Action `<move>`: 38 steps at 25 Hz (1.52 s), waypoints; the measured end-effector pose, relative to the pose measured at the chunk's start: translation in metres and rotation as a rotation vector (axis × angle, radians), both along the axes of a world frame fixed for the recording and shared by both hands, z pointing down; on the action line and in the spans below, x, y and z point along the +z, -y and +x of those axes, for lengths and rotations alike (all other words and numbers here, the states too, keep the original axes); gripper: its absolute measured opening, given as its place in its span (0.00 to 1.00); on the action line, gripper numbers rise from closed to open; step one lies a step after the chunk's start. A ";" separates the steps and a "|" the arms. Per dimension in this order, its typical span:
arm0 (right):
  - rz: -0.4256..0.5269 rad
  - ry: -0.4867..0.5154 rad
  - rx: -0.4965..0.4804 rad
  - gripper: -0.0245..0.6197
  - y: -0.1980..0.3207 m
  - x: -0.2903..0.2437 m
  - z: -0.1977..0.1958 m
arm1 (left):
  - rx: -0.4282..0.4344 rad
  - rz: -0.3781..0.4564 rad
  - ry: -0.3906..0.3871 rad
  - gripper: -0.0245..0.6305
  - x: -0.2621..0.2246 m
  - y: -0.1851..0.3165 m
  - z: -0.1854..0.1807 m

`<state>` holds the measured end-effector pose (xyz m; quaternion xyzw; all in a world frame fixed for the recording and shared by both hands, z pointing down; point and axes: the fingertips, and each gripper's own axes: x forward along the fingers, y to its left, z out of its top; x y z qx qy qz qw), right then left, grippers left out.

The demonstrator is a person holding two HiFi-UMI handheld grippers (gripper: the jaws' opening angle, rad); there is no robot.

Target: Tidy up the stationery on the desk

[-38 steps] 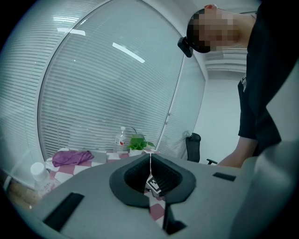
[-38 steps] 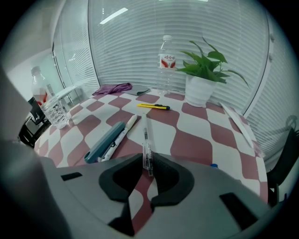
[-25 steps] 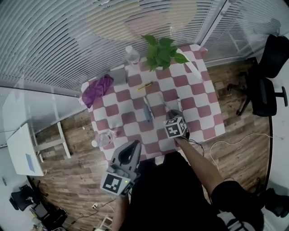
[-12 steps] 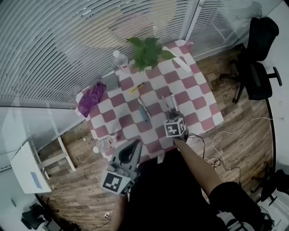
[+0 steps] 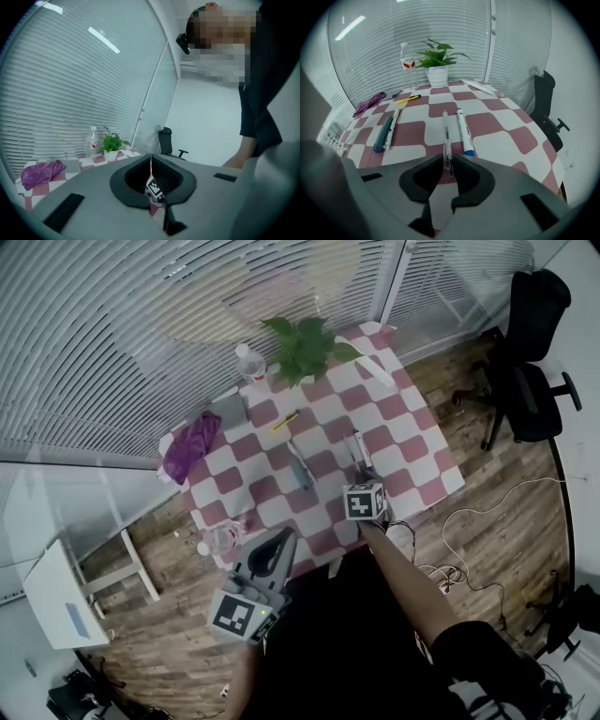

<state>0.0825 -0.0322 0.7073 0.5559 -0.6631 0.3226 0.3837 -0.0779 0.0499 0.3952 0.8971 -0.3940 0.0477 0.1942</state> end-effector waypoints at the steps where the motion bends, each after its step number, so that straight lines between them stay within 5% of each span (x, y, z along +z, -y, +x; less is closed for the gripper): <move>1: 0.002 -0.006 -0.009 0.17 0.000 0.000 0.000 | 0.001 -0.001 0.003 0.09 0.001 -0.001 -0.001; 10: 0.067 -0.016 -0.076 0.25 0.003 -0.024 -0.008 | -0.009 -0.006 0.025 0.09 0.006 -0.010 -0.011; 16: 0.130 0.015 -0.262 0.25 -0.001 -0.044 -0.062 | -0.017 0.001 0.008 0.09 0.003 -0.014 -0.015; 24: 0.098 0.091 -0.346 0.25 -0.014 -0.034 -0.132 | -0.042 -0.018 -0.019 0.09 0.005 -0.025 -0.027; 38: 0.075 -0.062 -0.449 0.28 -0.013 -0.002 -0.159 | -0.030 -0.047 -0.015 0.09 0.012 -0.042 -0.053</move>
